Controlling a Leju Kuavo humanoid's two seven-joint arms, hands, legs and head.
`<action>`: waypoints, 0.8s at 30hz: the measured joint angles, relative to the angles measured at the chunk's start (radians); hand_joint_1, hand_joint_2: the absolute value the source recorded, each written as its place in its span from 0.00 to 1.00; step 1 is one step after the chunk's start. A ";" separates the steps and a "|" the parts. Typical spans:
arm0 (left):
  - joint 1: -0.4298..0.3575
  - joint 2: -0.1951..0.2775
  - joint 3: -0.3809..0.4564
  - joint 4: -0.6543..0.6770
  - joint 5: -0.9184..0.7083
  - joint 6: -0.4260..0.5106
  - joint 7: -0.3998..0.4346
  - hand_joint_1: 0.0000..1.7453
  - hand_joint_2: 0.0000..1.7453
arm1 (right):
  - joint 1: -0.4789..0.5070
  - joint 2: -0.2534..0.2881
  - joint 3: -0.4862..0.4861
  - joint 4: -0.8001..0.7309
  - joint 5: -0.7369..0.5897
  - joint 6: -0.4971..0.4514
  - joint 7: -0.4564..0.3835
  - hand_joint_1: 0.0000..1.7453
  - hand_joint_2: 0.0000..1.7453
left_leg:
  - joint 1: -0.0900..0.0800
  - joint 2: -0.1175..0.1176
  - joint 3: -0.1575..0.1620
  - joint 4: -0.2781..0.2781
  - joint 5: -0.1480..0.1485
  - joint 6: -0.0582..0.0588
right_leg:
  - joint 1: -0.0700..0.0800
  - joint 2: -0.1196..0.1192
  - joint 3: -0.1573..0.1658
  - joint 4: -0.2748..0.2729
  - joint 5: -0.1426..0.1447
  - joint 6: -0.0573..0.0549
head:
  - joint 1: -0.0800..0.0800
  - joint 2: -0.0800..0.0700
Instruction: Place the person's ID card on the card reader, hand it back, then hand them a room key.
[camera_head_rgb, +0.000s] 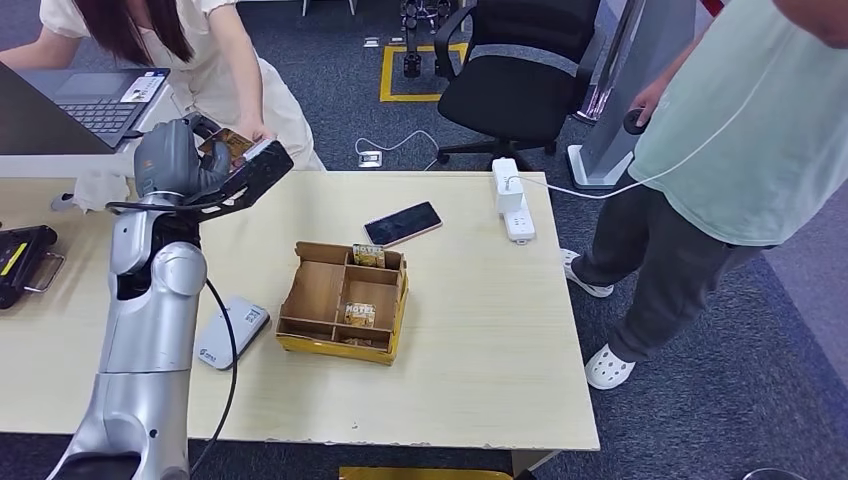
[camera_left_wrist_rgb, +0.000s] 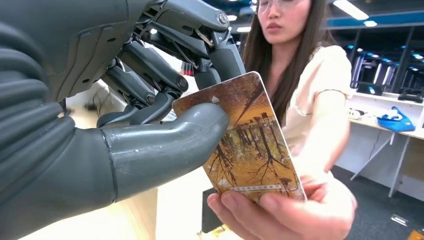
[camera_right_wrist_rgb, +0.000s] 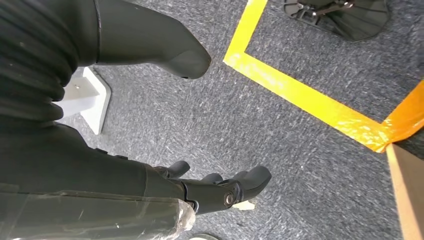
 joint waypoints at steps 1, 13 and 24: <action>-0.006 -0.006 0.008 0.006 0.003 0.001 0.000 1.00 1.00 | -0.001 0.000 0.002 0.000 -0.001 0.000 -0.001 0.00 1.00 | 0.000 0.000 0.000 0.000 0.000 0.000 | 0.000 0.000 0.000 0.000 0.000 0.000 | 0.000 0.000; -0.028 -0.043 0.056 0.054 0.002 0.003 0.001 0.51 1.00 | -0.002 0.000 0.007 0.000 -0.006 0.000 -0.003 0.00 1.00 | 0.000 0.000 -0.001 0.000 0.000 0.000 | 0.000 0.000 -0.001 0.000 0.000 0.000 | 0.000 0.000; -0.017 0.010 0.181 0.062 -0.170 0.111 0.089 0.00 1.00 | 0.001 0.002 0.007 0.000 -0.016 -0.001 -0.003 0.00 1.00 | 0.000 0.002 -0.002 -0.001 0.000 0.000 | 0.000 0.003 -0.002 0.001 0.000 0.000 | 0.000 0.000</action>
